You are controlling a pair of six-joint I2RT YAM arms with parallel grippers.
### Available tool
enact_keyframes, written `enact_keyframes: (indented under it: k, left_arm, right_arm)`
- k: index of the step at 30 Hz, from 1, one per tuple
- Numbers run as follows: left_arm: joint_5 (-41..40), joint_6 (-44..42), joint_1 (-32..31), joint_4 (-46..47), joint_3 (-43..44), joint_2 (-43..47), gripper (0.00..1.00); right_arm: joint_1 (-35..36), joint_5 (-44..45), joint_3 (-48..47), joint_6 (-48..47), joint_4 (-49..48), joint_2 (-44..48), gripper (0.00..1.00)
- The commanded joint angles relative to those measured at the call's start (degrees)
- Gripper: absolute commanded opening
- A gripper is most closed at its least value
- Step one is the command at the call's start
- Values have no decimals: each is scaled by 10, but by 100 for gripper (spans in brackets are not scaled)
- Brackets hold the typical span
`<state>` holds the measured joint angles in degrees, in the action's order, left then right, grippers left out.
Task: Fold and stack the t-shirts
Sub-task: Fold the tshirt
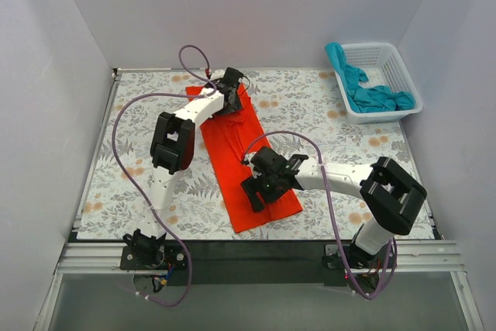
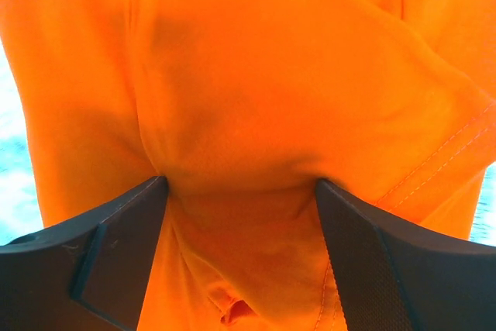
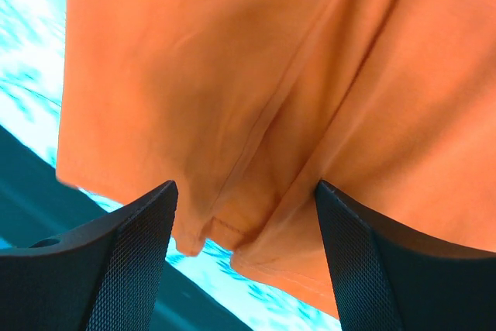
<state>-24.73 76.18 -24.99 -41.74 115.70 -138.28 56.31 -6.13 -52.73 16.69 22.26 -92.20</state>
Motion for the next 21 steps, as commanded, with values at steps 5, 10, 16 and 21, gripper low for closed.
enact_keyframes:
  k: [5,10,16,21]
  left_arm:
    - [89,-61,-28,46,68,-99,81]
    - [107,-74,-30,58,88,-101,89]
    - [109,-75,-30,88,112,-15,96]
    - [93,-61,-30,96,97,77,96]
  right_arm:
    - [21,-57,-27,59,-1,-72,78]
    - [22,-35,-66,55,15,-78,79]
    - [21,-13,-127,51,66,-24,80]
    - [3,22,-105,68,86,30,81]
